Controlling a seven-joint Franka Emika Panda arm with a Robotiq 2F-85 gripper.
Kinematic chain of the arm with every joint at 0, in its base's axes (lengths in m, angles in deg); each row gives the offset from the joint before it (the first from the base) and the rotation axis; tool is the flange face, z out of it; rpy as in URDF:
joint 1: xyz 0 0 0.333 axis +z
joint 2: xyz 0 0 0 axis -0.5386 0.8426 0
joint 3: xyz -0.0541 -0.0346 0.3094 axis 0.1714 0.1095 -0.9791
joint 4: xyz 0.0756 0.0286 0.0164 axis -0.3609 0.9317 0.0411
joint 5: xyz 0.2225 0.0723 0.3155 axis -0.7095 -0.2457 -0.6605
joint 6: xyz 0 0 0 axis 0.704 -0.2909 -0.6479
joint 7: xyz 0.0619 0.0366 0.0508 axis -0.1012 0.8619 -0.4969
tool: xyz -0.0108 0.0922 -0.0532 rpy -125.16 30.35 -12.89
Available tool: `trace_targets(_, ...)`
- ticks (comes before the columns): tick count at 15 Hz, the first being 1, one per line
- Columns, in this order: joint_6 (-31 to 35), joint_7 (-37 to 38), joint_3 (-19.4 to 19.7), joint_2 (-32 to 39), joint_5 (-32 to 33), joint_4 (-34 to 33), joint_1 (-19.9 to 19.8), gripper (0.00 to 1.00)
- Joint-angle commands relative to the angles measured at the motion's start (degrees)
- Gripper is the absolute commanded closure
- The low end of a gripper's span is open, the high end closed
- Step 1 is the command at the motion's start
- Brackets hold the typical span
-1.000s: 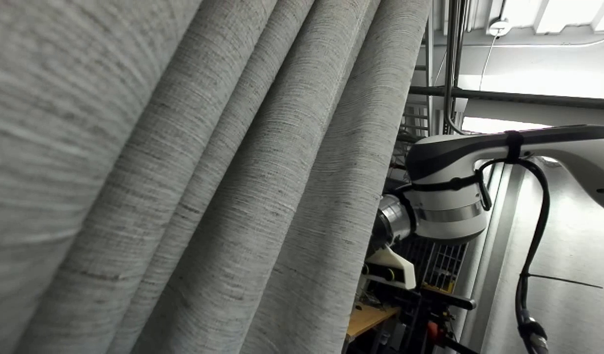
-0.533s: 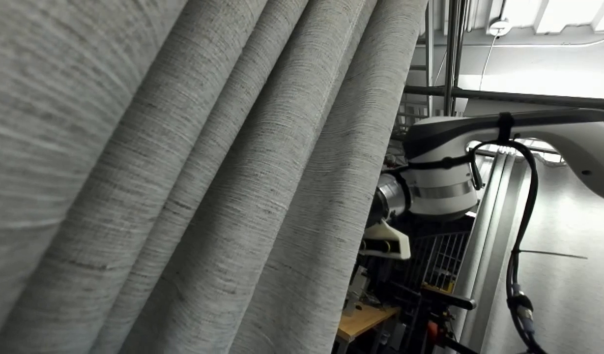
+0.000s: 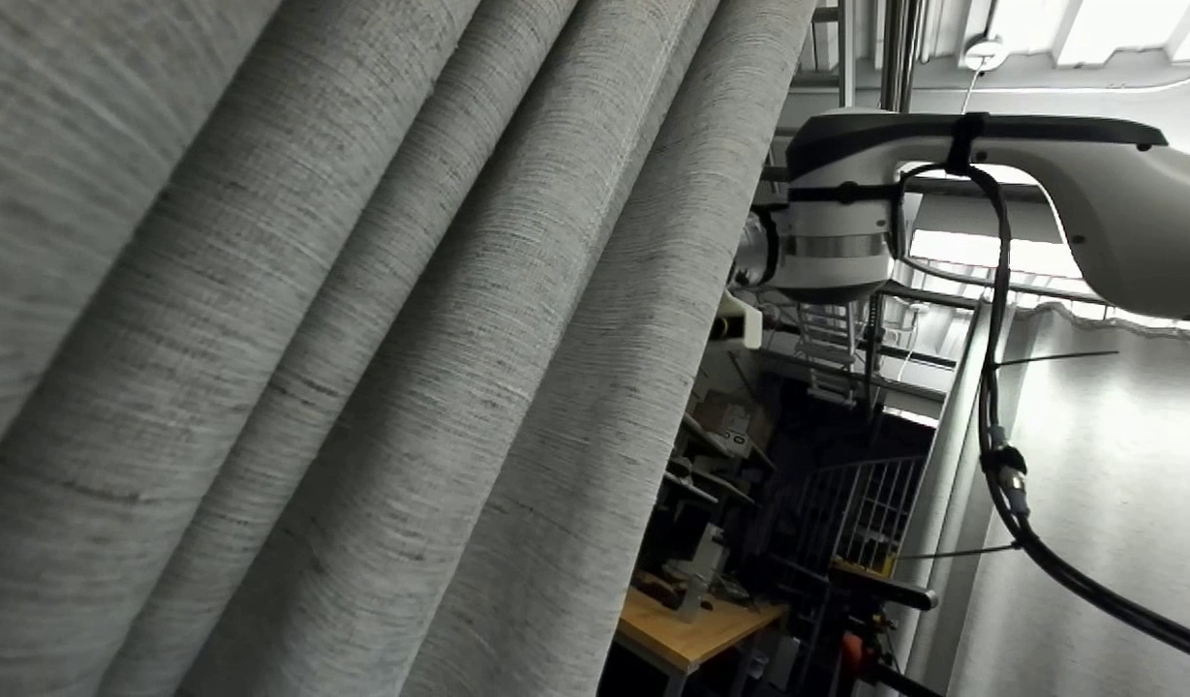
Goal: Pull the curtain to the right
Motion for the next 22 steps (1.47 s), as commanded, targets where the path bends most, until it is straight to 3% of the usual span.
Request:
trace_targets(1,-5.28,2.60,-1.56,9.50,-1.38,-14.32,-2.05,0.26)
trace_targets(3,-6.31,4.00,-2.08,13.55,-1.14,-19.97,-2.96,0.32)
trace_targets(4,-6.88,4.80,-0.08,15.00,-0.92,-22.25,-1.13,0.41)
trace_targets(5,-7.44,5.64,-2.54,16.63,-0.86,-24.72,-4.04,0.48)
trace_targets(12,-8.09,11.41,-5.26,24.50,1.50,-36.61,-8.30,1.00)
trace_targets(16,-9.69,14.43,-6.50,27.25,4.40,-40.85,-9.86,1.00)
trace_targets(17,-10.19,14.59,-4.71,27.47,4.48,-41.18,-8.43,1.00)
trace_targets(22,-10.88,18.42,-3.57,29.21,9.55,-44.92,-8.48,1.00)
